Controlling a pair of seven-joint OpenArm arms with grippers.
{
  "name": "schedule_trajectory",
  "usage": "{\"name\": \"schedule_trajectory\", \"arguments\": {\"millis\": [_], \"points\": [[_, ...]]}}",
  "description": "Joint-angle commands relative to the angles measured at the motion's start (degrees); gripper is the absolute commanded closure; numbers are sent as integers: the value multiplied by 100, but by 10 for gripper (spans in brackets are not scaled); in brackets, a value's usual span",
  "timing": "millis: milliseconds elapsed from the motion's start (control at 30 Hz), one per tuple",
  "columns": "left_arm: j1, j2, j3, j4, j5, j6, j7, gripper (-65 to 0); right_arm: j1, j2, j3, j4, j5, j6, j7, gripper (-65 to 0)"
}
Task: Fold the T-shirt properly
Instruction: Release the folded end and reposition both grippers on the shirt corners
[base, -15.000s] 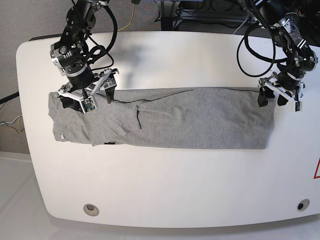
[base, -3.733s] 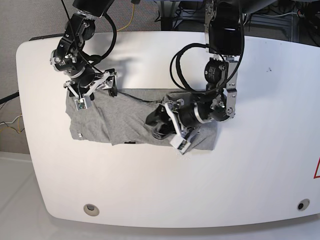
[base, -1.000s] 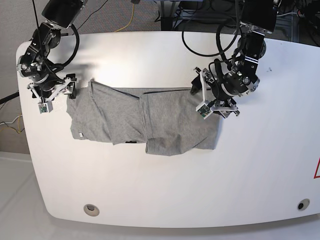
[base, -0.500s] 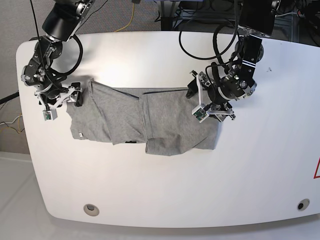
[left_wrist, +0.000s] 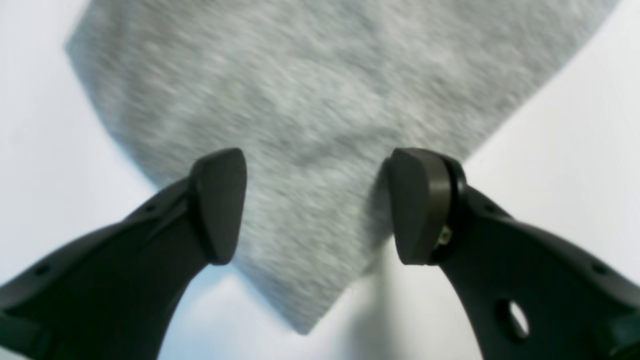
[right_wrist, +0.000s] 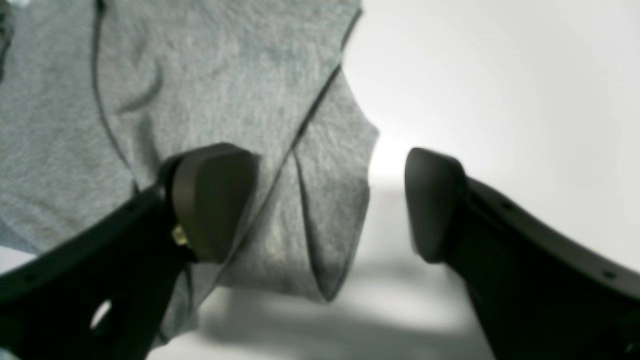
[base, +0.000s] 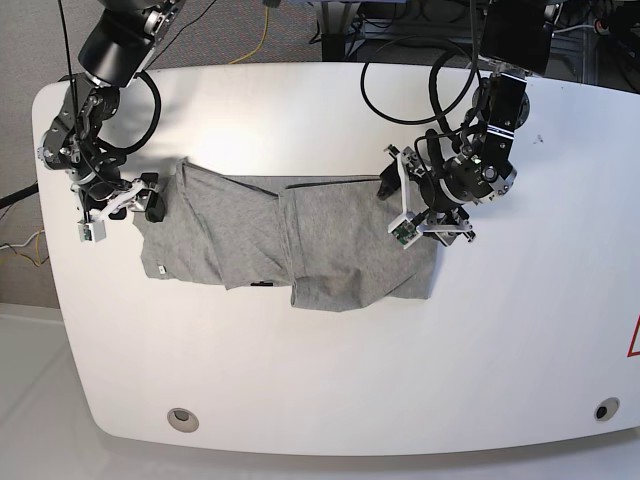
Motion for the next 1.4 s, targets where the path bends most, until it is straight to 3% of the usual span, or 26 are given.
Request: {"name": "schedule_trajectory", "arguments": {"millis": [0, 433, 567, 767, 967, 1367], "points": [[-98, -11, -15, 141, -26, 3, -100, -416, 2, 27, -30, 25, 66, -10, -275, -491], [-100, -18, -44, 132, -4, 11, -77, -416, -20, -9, 40, 166, 603, -10, -496, -481], [-114, 0, -22, 123, 6, 13, -98, -418, -60, -32, 35, 138, 539, -10, -590, -313], [-121, 9, -33, 122, 5, 30, -120, -415, -48, -49, 23, 185, 576, -10, -773, 0], [-136, -4, -29, 102, -73, 59, -78, -414, -71, -5, 50, 313, 630, -10, -1075, 0], [-95, -8, -46, 126, -196, 7, -41, -414, -47, -219, -129, 444, 617, -10, -1016, 0]]}}
